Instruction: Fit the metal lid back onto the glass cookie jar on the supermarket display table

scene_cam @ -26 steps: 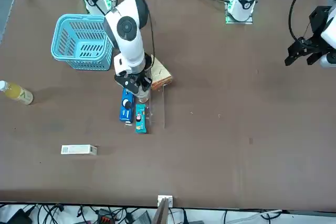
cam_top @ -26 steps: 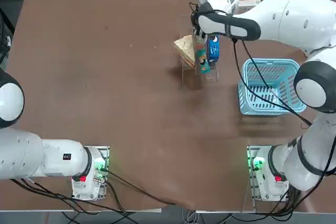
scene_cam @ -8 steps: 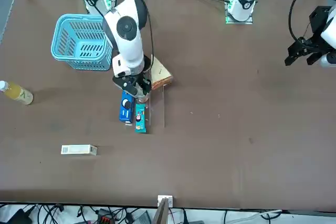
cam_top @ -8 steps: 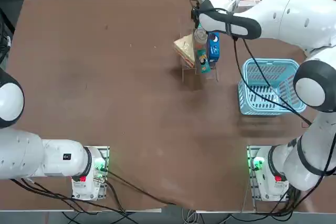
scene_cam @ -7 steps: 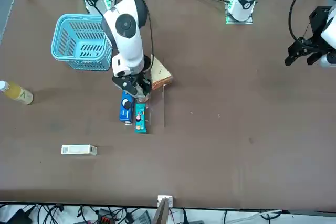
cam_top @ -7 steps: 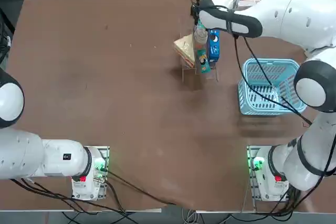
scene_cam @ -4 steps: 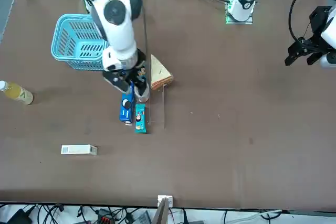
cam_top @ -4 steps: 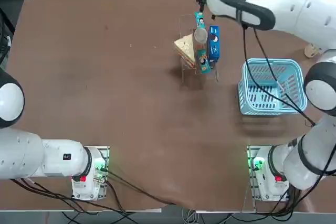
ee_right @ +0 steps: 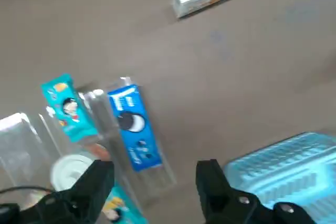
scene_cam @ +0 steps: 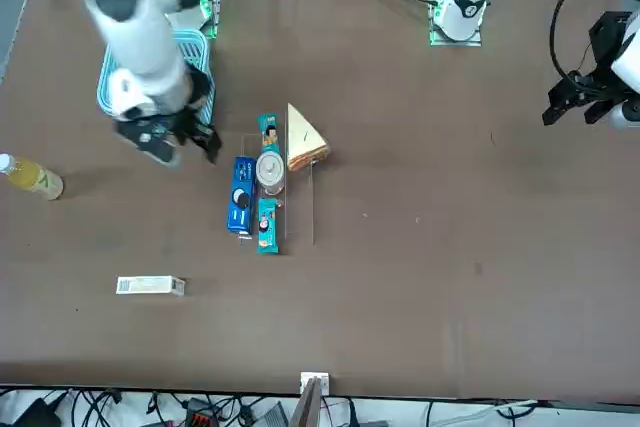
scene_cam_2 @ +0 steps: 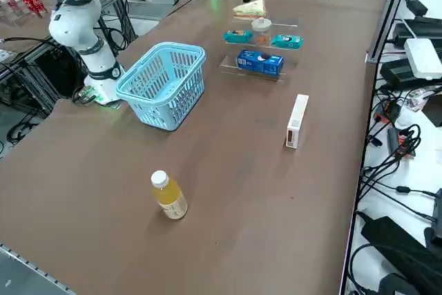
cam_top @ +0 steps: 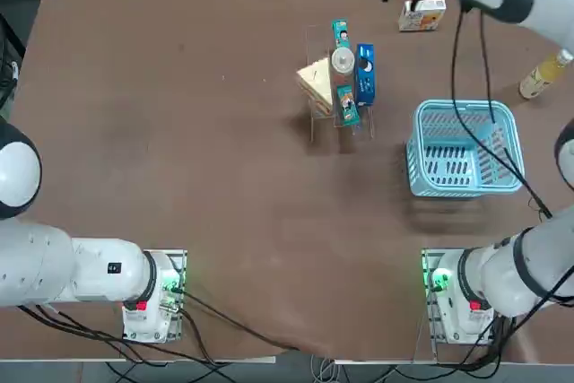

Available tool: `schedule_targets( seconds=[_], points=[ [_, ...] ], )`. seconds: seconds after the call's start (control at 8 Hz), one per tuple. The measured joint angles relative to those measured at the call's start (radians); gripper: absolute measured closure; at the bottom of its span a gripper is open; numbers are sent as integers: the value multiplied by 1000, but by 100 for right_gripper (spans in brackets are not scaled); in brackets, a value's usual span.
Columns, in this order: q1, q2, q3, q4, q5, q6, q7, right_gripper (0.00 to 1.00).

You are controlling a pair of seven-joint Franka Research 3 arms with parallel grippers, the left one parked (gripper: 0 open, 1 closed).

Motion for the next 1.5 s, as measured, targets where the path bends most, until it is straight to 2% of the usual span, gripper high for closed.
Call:
schedule_targets(
  seconds=[0.38,0.75,1.25,1.5],
  points=[
    [-118,-90,-2,0,10,-160,-296,3],
    [-191,-159,-3,0,11,-266,-501,2],
    [-203,-193,-44,12,11,-299,-702,2],
    [-204,-194,-51,27,12,-318,-725,1]
  ],
)
